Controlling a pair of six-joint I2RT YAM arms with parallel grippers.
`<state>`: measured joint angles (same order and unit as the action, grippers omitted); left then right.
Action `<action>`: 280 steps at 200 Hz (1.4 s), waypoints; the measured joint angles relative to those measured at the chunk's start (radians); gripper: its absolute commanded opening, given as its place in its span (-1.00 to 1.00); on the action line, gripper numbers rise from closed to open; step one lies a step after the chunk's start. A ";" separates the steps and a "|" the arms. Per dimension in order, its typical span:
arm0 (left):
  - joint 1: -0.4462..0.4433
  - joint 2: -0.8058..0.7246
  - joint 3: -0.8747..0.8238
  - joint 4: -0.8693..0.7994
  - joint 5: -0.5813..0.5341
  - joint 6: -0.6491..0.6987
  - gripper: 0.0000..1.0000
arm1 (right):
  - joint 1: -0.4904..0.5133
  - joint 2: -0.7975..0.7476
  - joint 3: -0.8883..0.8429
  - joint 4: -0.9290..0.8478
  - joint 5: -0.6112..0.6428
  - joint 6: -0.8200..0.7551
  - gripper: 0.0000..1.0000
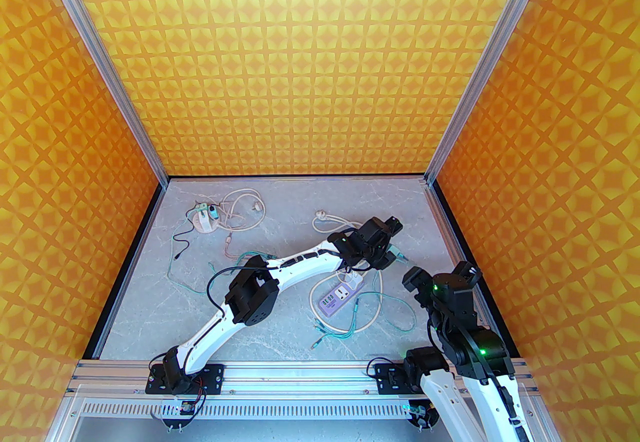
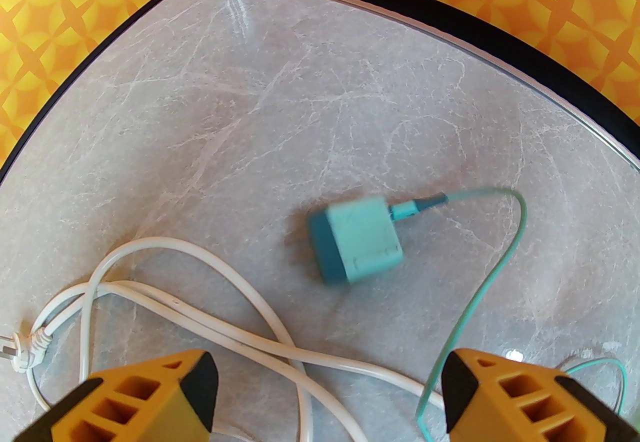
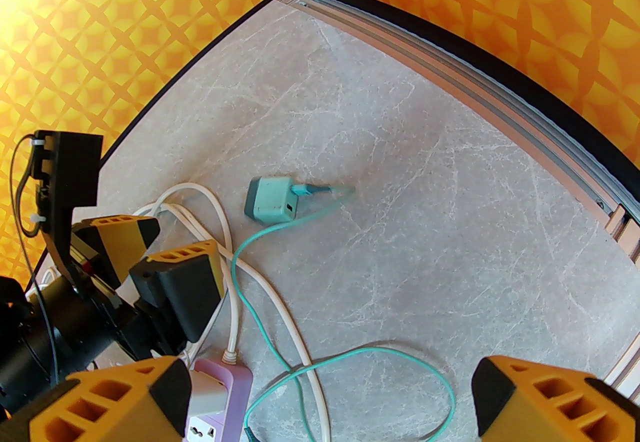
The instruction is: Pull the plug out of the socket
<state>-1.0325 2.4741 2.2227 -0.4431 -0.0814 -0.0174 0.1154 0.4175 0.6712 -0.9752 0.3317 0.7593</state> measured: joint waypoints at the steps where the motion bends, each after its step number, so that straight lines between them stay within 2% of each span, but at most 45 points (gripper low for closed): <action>1: 0.000 0.000 0.000 0.000 0.000 0.000 0.64 | 0.000 0.000 0.000 0.000 -0.001 0.000 0.97; 34: 0.014 -0.050 -0.041 -0.022 0.000 -0.008 1.00 | 0.000 0.027 -0.007 0.027 -0.045 -0.015 0.97; 68: 0.055 -0.280 -0.241 0.008 0.002 -0.055 0.98 | 0.000 0.085 -0.011 0.098 -0.142 -0.062 0.97; 105: 0.110 -0.591 -0.536 0.139 -0.002 -0.148 0.98 | 0.000 0.150 -0.025 0.181 -0.273 -0.122 0.97; 132: 0.121 -0.726 -0.736 0.215 -0.005 -0.212 0.96 | 0.000 0.199 -0.036 0.241 -0.387 -0.177 0.97; 153: 0.115 -0.774 -0.885 0.236 -0.005 -0.274 0.65 | 0.002 0.231 -0.040 0.271 -0.457 -0.221 0.97; 157: 0.115 -0.778 -0.908 0.235 -0.005 -0.294 0.53 | 0.003 0.237 -0.041 0.277 -0.465 -0.229 0.97; 165: 0.111 -0.786 -0.958 0.238 -0.005 -0.322 0.09 | 0.010 0.246 -0.042 0.284 -0.476 -0.243 0.96; 169: 0.109 -0.790 -0.980 0.239 -0.005 -0.325 -0.03 | 0.015 0.252 -0.043 0.288 -0.481 -0.249 0.96; 180: 0.103 -0.803 -1.044 0.240 -0.005 -0.370 -0.25 | 0.034 0.262 -0.047 0.296 -0.485 -0.262 0.96; 189: 0.093 -0.816 -1.092 0.245 -0.005 -0.402 -0.33 | 0.056 0.274 -0.050 0.301 -0.484 -0.269 0.97; 200: 0.070 -0.828 -1.132 0.253 -0.008 -0.431 -0.28 | 0.086 0.293 -0.050 0.306 -0.476 -0.276 0.97; 214: 0.028 -0.832 -1.158 0.277 -0.008 -0.462 -0.13 | 0.117 0.323 -0.050 0.318 -0.465 -0.280 0.97; 231: -0.027 -0.827 -1.169 0.305 -0.018 -0.459 0.21 | 0.128 0.348 -0.050 0.322 -0.453 -0.280 0.97; 253: -0.082 -0.783 -1.168 0.337 -0.061 -0.428 0.51 | 0.131 0.349 -0.048 0.322 -0.443 -0.282 0.97; 270: -0.100 -0.724 -1.168 0.358 -0.085 -0.386 0.56 | 0.131 0.349 -0.048 0.322 -0.443 -0.282 0.97; 280: -0.104 -0.687 -1.168 0.364 -0.097 -0.356 0.67 | 0.131 0.349 -0.048 0.322 -0.443 -0.282 0.97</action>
<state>-1.1362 1.7870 1.0542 -0.0795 -0.1780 -0.3737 0.2466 0.7666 0.6235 -0.6533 -0.1116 0.4770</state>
